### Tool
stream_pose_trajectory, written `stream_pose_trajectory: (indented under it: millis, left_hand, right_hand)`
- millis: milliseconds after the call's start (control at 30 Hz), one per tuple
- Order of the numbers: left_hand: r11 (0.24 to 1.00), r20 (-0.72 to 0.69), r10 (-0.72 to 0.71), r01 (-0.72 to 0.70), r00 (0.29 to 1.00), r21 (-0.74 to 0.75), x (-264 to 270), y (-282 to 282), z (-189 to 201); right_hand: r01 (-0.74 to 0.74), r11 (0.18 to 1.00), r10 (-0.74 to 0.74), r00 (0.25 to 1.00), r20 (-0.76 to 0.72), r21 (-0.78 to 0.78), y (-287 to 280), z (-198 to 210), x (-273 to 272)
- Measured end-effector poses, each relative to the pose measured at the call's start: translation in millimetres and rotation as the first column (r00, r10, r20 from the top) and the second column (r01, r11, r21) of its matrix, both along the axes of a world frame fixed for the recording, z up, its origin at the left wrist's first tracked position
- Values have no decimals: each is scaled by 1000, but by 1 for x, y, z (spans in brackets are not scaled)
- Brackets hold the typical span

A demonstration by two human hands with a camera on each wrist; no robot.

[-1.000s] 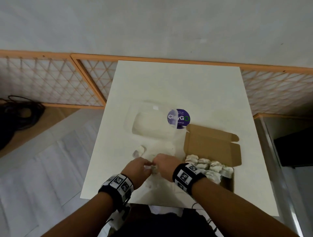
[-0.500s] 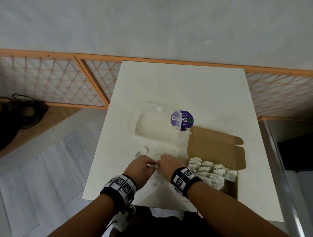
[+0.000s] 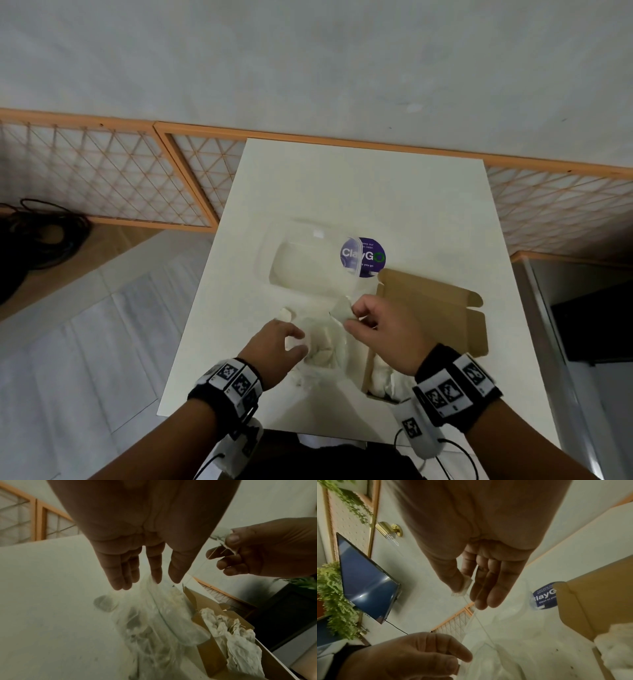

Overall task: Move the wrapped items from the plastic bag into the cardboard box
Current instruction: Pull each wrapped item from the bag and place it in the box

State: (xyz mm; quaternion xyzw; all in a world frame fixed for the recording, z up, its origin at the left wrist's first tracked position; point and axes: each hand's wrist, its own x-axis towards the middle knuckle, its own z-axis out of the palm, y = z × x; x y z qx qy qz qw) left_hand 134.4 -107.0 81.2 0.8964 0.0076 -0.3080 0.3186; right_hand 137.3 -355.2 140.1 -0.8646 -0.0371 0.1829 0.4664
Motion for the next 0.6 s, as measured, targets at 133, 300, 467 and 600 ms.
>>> stream_pose_trajectory:
  millis: [133, 300, 467, 600]
  left_hand:
    - [996, 200, -79, 85, 977, -18, 6, -3, 36]
    - [951, 265, -31, 109, 964, -288, 12, -17, 87]
    - [875, 272, -55, 177, 961, -451, 13, -35, 109]
    - [872, 259, 27, 104, 965, -479, 14, -34, 105]
  right_hand:
    - [-66, 997, 65, 998, 19, 41, -8, 10, 0]
    - [-176, 977, 194, 968, 160, -118, -6, 32, -4]
    - [-238, 935, 310, 909, 280, -263, -1, 53, -6]
    - [-157, 983, 176, 952, 250, -93, -3, 62, -4]
